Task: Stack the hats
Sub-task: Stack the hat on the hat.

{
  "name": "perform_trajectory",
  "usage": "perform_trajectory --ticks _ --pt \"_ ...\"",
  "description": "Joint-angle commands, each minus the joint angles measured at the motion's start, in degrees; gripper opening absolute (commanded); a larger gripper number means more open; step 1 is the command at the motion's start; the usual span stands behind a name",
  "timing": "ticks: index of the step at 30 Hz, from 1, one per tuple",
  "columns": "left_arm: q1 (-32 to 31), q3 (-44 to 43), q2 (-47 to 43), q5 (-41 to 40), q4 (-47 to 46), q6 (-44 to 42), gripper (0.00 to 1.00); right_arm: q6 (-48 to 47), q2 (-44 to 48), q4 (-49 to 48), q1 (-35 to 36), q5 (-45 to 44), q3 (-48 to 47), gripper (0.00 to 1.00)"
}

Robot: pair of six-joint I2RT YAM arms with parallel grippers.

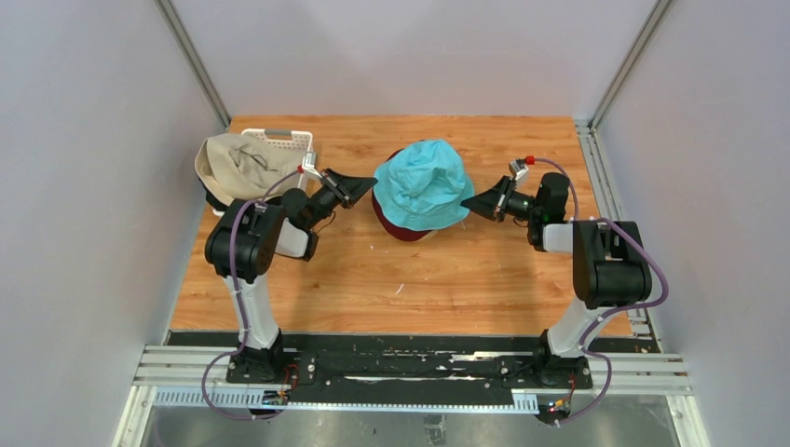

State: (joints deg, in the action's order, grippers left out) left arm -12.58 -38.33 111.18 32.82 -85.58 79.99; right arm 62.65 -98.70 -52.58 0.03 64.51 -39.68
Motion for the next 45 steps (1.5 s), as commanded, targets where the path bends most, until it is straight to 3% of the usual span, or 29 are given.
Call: perform_trajectory --ticks 1,10,21,45 --pt "-0.26 -1.03 1.53 0.31 -3.33 0.04 0.0 0.35 -0.76 -1.7 -0.74 0.72 -0.33 0.01" --pt "0.3 -0.82 5.07 0.56 -3.27 0.59 0.0 -0.29 -2.82 -0.2 -0.74 -0.51 -1.13 0.01" --pt "1.39 -0.46 8.8 -0.09 -3.17 0.85 0.0 -6.33 -4.49 8.42 -0.65 -3.48 -2.98 0.01" --pt "3.7 -0.63 12.59 -0.21 -3.19 2.02 0.0 -6.27 -8.89 8.32 -0.03 -4.61 -5.25 0.01"
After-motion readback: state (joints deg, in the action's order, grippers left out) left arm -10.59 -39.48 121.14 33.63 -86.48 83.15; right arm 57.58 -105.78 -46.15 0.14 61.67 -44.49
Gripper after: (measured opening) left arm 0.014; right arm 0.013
